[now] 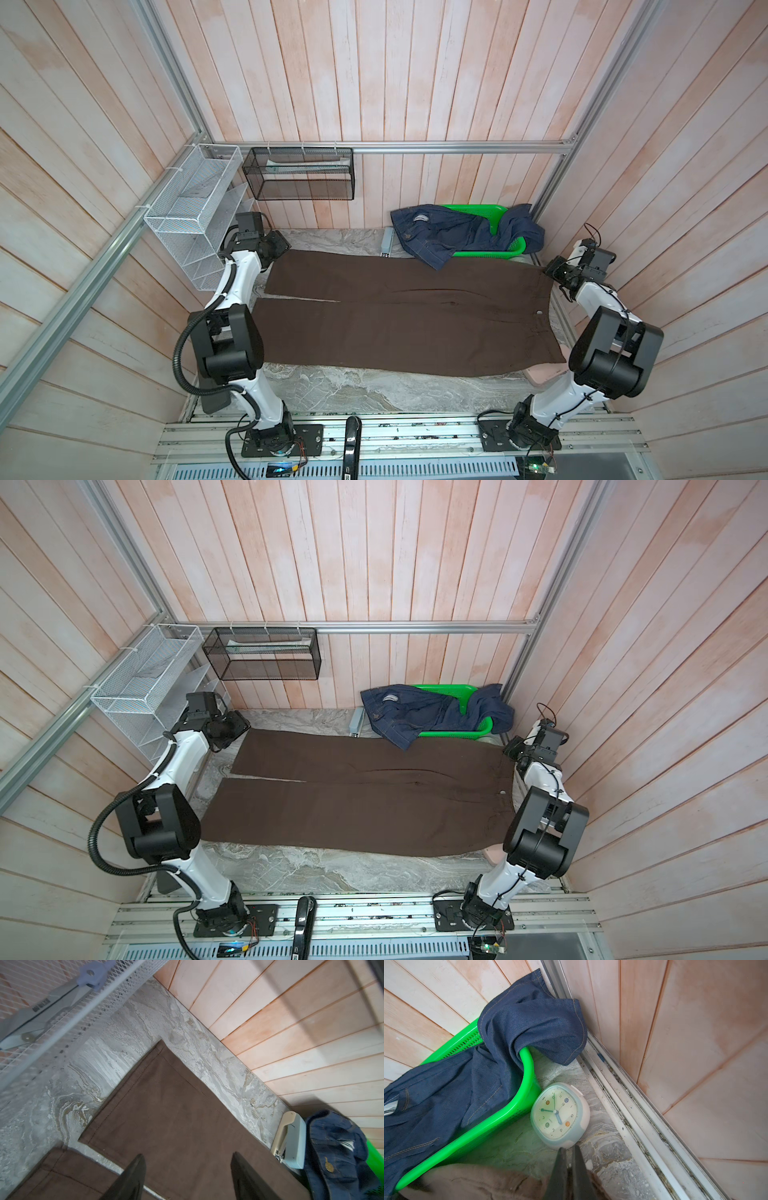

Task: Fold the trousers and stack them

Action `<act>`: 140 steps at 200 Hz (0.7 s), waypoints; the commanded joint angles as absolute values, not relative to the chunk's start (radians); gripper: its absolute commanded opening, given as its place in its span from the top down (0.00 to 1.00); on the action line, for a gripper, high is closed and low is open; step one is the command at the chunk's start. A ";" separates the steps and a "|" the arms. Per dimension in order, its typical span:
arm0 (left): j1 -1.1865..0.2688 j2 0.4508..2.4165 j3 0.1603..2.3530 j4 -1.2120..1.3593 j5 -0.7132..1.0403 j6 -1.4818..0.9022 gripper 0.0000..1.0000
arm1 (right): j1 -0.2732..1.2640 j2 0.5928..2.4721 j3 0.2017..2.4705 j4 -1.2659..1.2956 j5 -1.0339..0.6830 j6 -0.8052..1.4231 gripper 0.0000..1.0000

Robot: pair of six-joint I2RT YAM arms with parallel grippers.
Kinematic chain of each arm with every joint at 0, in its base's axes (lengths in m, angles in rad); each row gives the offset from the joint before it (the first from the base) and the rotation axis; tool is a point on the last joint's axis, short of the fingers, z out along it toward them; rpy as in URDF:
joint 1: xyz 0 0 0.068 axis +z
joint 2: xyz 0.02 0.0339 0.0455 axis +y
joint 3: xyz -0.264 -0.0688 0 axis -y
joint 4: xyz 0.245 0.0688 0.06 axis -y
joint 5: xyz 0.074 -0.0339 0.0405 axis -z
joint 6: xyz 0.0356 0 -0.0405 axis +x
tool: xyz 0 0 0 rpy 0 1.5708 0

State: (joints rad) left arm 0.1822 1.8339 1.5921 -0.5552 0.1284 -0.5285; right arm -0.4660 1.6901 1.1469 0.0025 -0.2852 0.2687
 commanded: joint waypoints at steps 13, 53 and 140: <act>0.191 1.973 1.749 -0.607 0.106 -0.537 0.30 | -0.472 1.658 1.129 0.057 -0.286 0.286 1.00; 0.185 2.200 2.018 -0.708 0.055 -0.494 0.29 | -0.438 1.651 1.122 0.060 -0.288 0.281 1.00; 0.120 2.522 2.420 -0.919 -0.180 -0.370 0.29 | -0.398 1.619 1.129 0.059 -0.264 0.279 1.00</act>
State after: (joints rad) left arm 0.1242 2.4439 2.3276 -0.8249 -0.0826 -0.4099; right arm -0.4114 1.6474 1.1225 0.0280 -0.2794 0.2775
